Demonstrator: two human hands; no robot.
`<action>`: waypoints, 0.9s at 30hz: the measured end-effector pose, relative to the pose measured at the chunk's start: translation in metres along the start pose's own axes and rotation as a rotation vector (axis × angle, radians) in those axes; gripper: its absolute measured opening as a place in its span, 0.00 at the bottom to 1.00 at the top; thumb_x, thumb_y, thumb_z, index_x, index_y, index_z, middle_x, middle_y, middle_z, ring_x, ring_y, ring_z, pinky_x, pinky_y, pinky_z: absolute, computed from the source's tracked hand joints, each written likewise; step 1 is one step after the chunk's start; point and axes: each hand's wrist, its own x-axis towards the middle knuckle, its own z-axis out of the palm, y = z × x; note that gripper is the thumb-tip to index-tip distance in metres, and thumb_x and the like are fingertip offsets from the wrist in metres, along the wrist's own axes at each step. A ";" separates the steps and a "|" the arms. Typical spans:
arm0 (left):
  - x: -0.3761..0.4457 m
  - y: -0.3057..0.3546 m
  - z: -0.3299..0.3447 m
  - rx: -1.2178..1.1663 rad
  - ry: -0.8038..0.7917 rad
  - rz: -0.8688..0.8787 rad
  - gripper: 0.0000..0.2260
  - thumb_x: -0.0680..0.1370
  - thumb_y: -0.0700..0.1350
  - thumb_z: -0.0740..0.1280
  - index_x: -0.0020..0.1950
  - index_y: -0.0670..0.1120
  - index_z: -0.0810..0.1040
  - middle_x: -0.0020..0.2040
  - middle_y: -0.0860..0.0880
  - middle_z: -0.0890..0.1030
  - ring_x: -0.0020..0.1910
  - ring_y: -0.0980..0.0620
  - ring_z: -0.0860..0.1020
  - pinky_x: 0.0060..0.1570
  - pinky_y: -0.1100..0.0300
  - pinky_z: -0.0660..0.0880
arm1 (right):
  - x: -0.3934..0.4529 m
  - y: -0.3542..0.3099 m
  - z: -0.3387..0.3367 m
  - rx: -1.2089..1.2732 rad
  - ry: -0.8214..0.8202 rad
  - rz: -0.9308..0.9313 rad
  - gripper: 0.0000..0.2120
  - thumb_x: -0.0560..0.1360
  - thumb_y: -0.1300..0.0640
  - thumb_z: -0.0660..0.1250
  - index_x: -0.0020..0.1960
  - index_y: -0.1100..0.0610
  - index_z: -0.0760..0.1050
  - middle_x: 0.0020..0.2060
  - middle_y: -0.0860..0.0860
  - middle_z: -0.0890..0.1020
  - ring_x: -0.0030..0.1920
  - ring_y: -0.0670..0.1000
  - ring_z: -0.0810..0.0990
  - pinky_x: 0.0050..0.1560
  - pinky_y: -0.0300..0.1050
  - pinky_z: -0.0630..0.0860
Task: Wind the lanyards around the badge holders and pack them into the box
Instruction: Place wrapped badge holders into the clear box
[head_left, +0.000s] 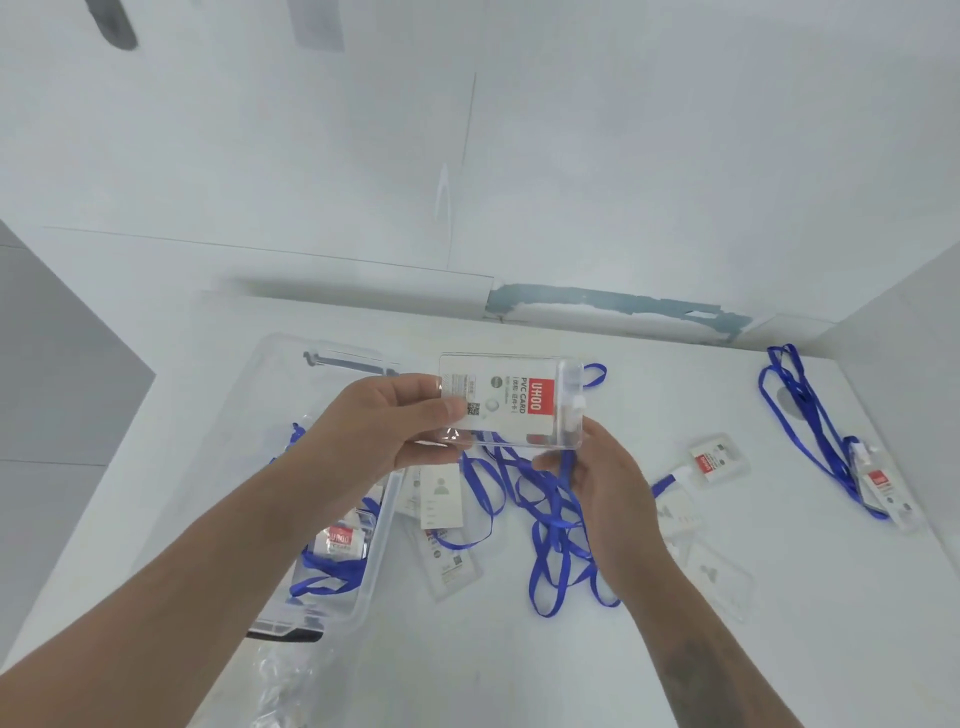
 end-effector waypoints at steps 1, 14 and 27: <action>0.000 0.001 0.000 -0.017 0.006 0.000 0.03 0.77 0.38 0.70 0.44 0.43 0.83 0.40 0.47 0.86 0.43 0.48 0.86 0.47 0.57 0.83 | -0.004 0.003 0.004 -0.130 0.002 -0.054 0.14 0.83 0.56 0.56 0.52 0.52 0.81 0.42 0.44 0.86 0.44 0.43 0.84 0.54 0.42 0.75; 0.007 -0.033 -0.010 0.668 0.203 0.092 0.07 0.78 0.47 0.68 0.41 0.53 0.84 0.36 0.54 0.85 0.38 0.57 0.84 0.49 0.47 0.81 | -0.037 -0.054 0.025 -1.236 -0.252 -0.461 0.13 0.81 0.44 0.54 0.53 0.45 0.77 0.49 0.42 0.80 0.49 0.47 0.77 0.52 0.46 0.75; 0.001 -0.021 -0.008 -0.033 -0.031 -0.139 0.03 0.75 0.39 0.72 0.44 0.42 0.85 0.38 0.43 0.84 0.38 0.50 0.84 0.39 0.61 0.82 | 0.018 -0.037 0.008 -0.358 -0.357 0.038 0.16 0.80 0.67 0.62 0.38 0.50 0.76 0.27 0.42 0.80 0.29 0.39 0.78 0.31 0.31 0.74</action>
